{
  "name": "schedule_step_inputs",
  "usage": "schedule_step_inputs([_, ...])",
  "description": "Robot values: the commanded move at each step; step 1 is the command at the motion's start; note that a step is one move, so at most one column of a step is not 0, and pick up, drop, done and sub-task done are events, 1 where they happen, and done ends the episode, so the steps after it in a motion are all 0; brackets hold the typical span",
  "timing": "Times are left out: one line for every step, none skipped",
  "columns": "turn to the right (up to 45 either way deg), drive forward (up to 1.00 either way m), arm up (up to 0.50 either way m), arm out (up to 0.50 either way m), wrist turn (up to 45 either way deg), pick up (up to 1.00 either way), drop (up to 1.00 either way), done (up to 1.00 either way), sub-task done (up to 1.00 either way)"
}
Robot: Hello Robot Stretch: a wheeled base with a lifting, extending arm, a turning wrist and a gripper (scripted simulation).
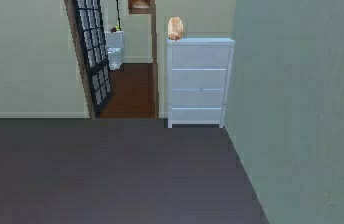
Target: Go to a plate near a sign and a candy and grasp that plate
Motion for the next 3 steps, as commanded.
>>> schedule_step_inputs([-9.0, 0.0, 0.0, 0.0, 0.0, 0.0, 0.0, 0.0, 0.0])
schedule_step_inputs([0.0, 1.0, 0.0, 0.0, 0.0, 0.0, 0.0, 0.0, 0.0])
schedule_step_inputs([-3.0, 0.0, 0.0, 0.0, 0.0, 0.0, 0.0, 0.0, 0.0])
